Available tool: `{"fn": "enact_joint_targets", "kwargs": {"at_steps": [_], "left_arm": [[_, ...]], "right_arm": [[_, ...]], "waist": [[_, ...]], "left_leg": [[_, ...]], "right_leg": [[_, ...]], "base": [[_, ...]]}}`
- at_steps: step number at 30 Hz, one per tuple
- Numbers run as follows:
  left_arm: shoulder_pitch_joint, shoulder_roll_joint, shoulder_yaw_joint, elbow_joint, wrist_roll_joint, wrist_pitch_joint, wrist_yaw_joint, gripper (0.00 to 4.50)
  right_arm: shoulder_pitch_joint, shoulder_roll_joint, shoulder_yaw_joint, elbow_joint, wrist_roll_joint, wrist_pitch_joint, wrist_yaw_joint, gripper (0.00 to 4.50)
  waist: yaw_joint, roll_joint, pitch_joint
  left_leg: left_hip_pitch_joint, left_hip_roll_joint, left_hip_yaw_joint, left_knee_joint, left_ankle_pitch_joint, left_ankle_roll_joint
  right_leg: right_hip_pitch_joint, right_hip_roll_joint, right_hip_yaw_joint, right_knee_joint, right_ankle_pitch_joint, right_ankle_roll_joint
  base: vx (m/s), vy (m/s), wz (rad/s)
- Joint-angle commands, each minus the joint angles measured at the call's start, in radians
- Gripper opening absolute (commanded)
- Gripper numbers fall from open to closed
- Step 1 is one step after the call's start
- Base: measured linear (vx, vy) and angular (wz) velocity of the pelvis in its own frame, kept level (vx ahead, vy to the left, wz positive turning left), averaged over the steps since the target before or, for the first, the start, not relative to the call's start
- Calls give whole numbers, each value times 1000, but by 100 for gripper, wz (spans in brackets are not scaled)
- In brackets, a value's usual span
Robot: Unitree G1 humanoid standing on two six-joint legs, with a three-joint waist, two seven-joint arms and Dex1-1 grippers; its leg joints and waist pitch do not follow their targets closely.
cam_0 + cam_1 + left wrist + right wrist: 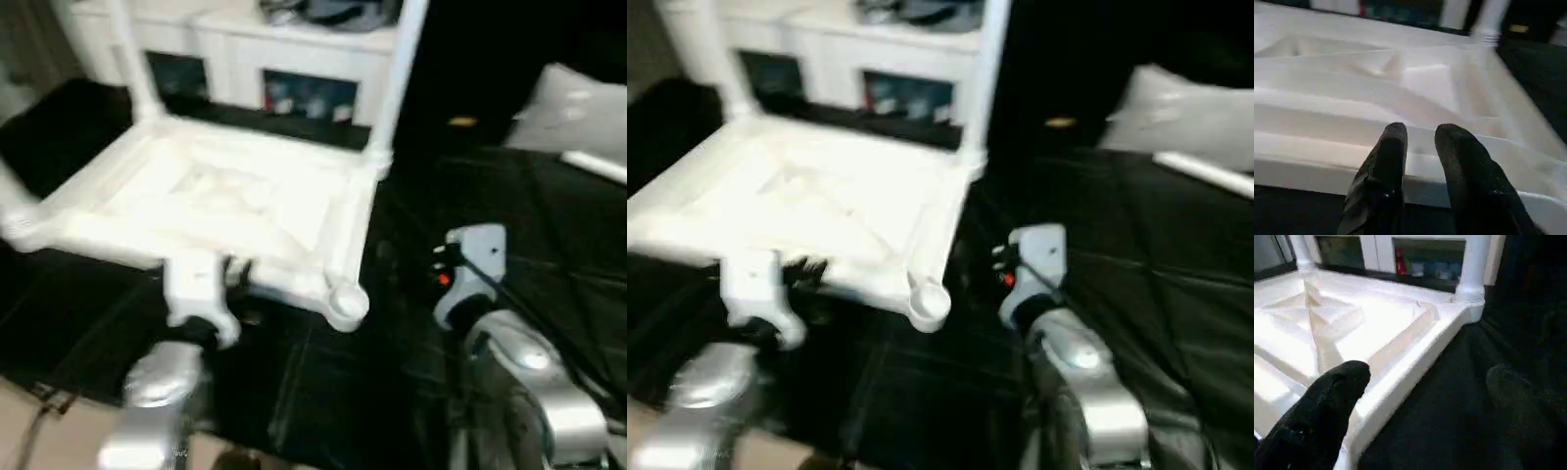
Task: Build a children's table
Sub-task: Rotate table base, then move to table
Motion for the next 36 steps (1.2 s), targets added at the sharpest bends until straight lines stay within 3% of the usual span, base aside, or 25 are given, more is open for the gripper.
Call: {"fn": "enact_joint_targets", "kwargs": {"at_steps": [1, 2, 3, 4, 6, 9, 10, 11, 12, 14, 16, 17, 18, 19, 20, 21, 23, 24, 27, 29, 30, 31, 32, 34, 36], "left_arm": [[-13, 3, 11, 9, 12, -17, 15, 148], [-19, -6, 23, 10, 5, -20, 22, 148], [-24, -3, 24, 12, 4, -25, 24, 148], [-24, -1, 22, 12, 4, -27, 24, 148], [-19, 3, 20, 3, 2, -23, 23, 148], [-16, 3, 22, -6, -8, -13, 29, 148], [-15, 5, 22, -9, -10, -13, 28, 156], [-13, 10, 22, -13, -8, -18, 26, 156], [-11, 15, 25, -15, -7, -20, 25, 156], [-9, 20, 32, -20, -12, -17, 27, 156], [-7, 22, 34, -23, -15, -16, 27, 156], [-5, 23, 34, -26, -17, -16, 27, 156], [-2, 23, 34, -28, -18, -15, 27, 156], [-1, 23, 34, -29, -18, -15, 27, 156], [3, 23, 32, -33, -18, -14, 27, 156], [7, 24, 30, -35, -19, -13, 28, 156], [14, 25, 26, -40, -21, -13, 31, 156], [17, 26, 24, -41, -20, -13, 32, 170], [23, 26, 22, -47, -27, -9, 36, 187], [27, 28, 23, -55, -29, -8, 33, 187], [27, 28, 23, -56, -29, -8, 32, 187], [33, 30, 22, -59, -28, -7, 32, 187], [39, 31, 21, -62, -29, -6, 31, 187], [46, 33, 21, -68, -31, -4, 30, 190], [58, 34, 18, -78, -30, -3, 32, 199]], "right_arm": [[-8, 8, -12, -2, 5, 15, -12, 450], [-7, 7, -11, -1, 3, 14, -13, 450], [-2, 2, -9, 0, -3, 14, -15, 450], [1, 1, -9, -1, -4, 17, -16, 450], [14, 1, -15, -15, 1, 32, -22, 450], [28, -4, -16, -25, 3, 39, -28, 450], [36, 5, -25, -29, 8, 45, -38, 450], [46, 24, -39, -35, 15, 54, -54, 450], [54, 23, -34, -38, 15, 62, -52, 450], [63, 9, -13, -42, 11, 73, -41, 450], [65, 8, -10, -43, 12, 73, -38, 450], [64, 9, -12, -45, 15, 73, -38, 450], [63, 11, -16, -46, 16, 72, -40, 450], [63, 11, -18, -47, 17, 72, -41, 450], [62, 13, -24, -49, 20, 72, -45, 450], [63, 12, -25, -52, 21, 75, -45, 450], [68, 10, -21, -58, 21, 78, -44, 450], [71, 8, -17, -59, 21, 79, -43, 450], [74, 5, -12, -61, 20, 81, -39, 450], [76, 4, -12, -62, 21, 82, -42, 450], [76, 4, -12, -62, 22, 82, -42, 450], [78, 2, -14, -63, 24, 84, -42, 450], [80, 1, -14, -64, 26, 84, -42, 450], [83, 0, -14, -67, 29, 87, -42, 450], [89, -4, -13, -70, 33, 89, -43, 450]], "waist": [[0, -12, -33], [-5, 20, -46], [-21, 51, -65], [-66, 43, -63], [-66, 38, -55], [-62, 10, -60], [-37, -29, -54], [-24, -40, -27], [-3, -52, -46], [-5, -48, -40], [-20, 8, -57], [-41, 57, -85], [-60, 36, -105], [-63, 37, -107], [-51, 51, -68], [-59, 36, -83], [-76, -20, -86], [-45, -54, -80], [-32, -69, -76], [-54, -27, -40], [-69, 30, -36], [-105, 25, 3], [-109, 13, -50], [-79, 59, -42], [-97, 30, -66]], "left_leg": [[3, 8, 39, -41, -112, 62], [35, 55, 15, -138, -123, 82], [107, 223, -146, -280, -89, 188], [132, 308, -231, -308, 26, 306], [123, 211, -220, -282, 168, 422], [72, 21, -187, -294, 77, 409], [-23, -91, -96, -158, 32, 326], [51, -74, 25, 40, -159, 104], [-34, -69, 27, 22, -149, 32], [18, -68, 28, -40, -204, 35], [31, -17, -5, -145, -48, 82], [152, 262, -178, -275, 242, 210], [223, 389, -243, -276, 577, 339], [232, 342, -228, -242, 810, 351], [142, 216, -131, -245, 949, 350], [106, 100, -74, -259, 831, 397], [88, 21, -40, -275, 404, 431], [36, -110, 34, -96, 72, 341], [8, -76, 47, 1, -173, 53], [83, -40, 29, -54, -231, 33], [141, 49, -14, -166, -241, 48], [97, 218, -147, -337, -340, 75], [126, 328, -208, -358, -277, 111], [118, 204, -99, -324, -147, 169], [132, 126, -105, -333, -67, 265]], "right_leg": [[47, -199, 47, -211, -437, -223], [70, -170, 3, -207, -355, -107], [25, -72, -26, -68, -188, -4], [-82, -62, 64, 106, -221, 57], [-137, -64, 162, 138, -146, -1], [-60, -27, 177, 9, -76, -231], [9, -97, 177, -119, -119, -436], [-48, -139, 198, -194, -358, -490], [62, -108, 224, -140, -287, -394], [61, -114, 253, -160, -86, -333], [85, -76, 206, -187, -43, -116], [-24, -36, 95, -34, -68, 110], [-162, -91, 123, 129, -215, 186], [-201, -103, 144, 159, -170, 159], [-198, -83, 158, 151, -27, 106], [-144, -35, 143, 81, 70, 63], [-74, -37, 150, -29, 175, -157], [-50, -106, 188, -166, 101, -399], [-14, -161, 176, -166, -45, -414], [-41, -195, 164, -244, -347, -229], [-48, -128, 100, -267, -421, -13], [-72, -65, 47, -124, -403, 132], [-121, -67, 101, 131, -273, 216], [-162, -55, 118, 152, -56, 116], [-103, -43, 124, 58, -16, 29]], "base": [[-13, -175, 64], [-36, -272, 110], [-26, -177, 83], [-28, -222, 73], [-5, -220, 68], [-33, -264, 68], [-68, -342, 62], [-26, -301, 14], [-26, -301, 14], [1, -235, 5], [-22, -224, 9], [7, -260, 9], [7, -260, 9], [18, -233, 4], [-40, -199, 2], [-40, -199, 2], [-80, -283, 1], [-99, -310, -3], [-76, -305, -10], [-91, -238, 8], [-104, -215, 13], [-176, -231, -3], [-163, -262, 13], [-126, -258, 21], [-108, -272, -5]]}}
